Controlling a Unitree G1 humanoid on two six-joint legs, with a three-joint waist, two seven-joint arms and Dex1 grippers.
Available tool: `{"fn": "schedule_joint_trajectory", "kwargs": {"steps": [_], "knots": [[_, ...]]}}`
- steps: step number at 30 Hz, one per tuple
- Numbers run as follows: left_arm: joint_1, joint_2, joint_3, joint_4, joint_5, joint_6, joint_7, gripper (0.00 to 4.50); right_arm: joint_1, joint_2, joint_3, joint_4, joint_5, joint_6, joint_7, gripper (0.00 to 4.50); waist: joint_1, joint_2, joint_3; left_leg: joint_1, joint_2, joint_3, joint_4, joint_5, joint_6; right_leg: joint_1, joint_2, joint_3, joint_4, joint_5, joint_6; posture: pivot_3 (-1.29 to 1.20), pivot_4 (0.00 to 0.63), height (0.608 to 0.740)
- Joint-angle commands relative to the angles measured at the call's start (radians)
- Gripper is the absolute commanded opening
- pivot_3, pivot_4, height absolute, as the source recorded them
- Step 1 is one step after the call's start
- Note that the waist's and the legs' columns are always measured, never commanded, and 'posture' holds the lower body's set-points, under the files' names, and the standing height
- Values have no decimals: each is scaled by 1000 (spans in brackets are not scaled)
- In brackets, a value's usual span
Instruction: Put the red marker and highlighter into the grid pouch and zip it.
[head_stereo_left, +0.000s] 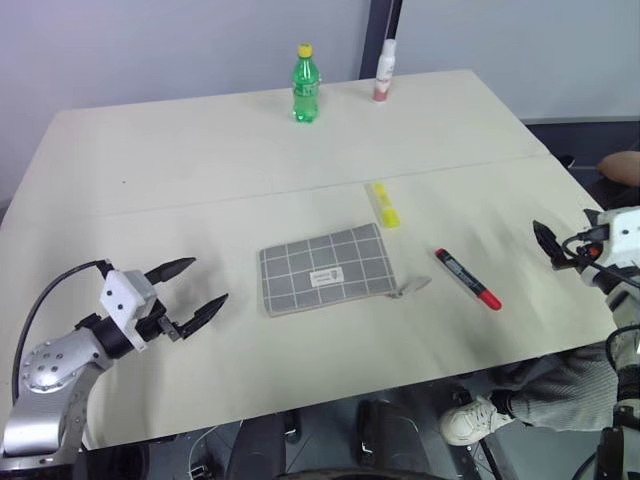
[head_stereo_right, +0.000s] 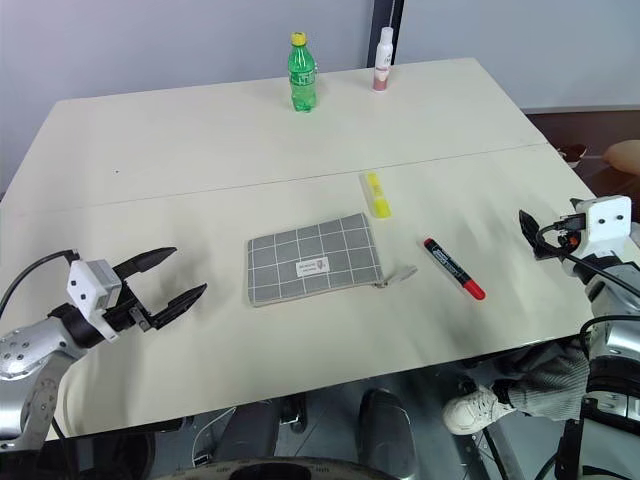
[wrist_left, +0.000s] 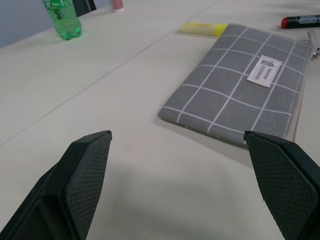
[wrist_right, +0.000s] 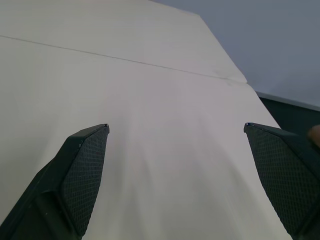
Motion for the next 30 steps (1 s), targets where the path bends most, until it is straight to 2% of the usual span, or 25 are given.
{"fn": "schedule_joint_trajectory", "kwargs": {"steps": [1, 6, 19, 30], "knots": [[-11, 1, 16, 1, 11, -33, 6, 4465, -11, -15, -17, -7, 2, -23, -1, 4500, 0, 0, 0, 0, 0, 0, 0, 0, 0, 0, 0, 0, 0, 0, 0, 0, 150, 740], [-35, 11, -7, 20, 84, -56, 36, 4465, -4, -14, -20, -4, 2, -29, -5, 4500, 1, 0, 0, 0, 0, 0, 0, 0, 0, 0, 0, 0, 0, 0, 0, 0, 150, 740], [-41, -45, -71, -26, 76, -68, 31, 4465, -12, -10, -9, 1, 0, -31, -8, 4500, -1, 0, 0, 0, 0, 0, 0, 0, 0, 0, 0, 0, 0, 0, 0, 0, 150, 740], [-71, -29, -80, 0, 65, -110, -19, 4465, 8, 8, -5, -84, 22, -9, -6, 4500, -1, 0, 0, 0, 0, 0, 0, 0, 0, 0, 0, 0, 0, 0, 0, 0, 150, 740]]}}
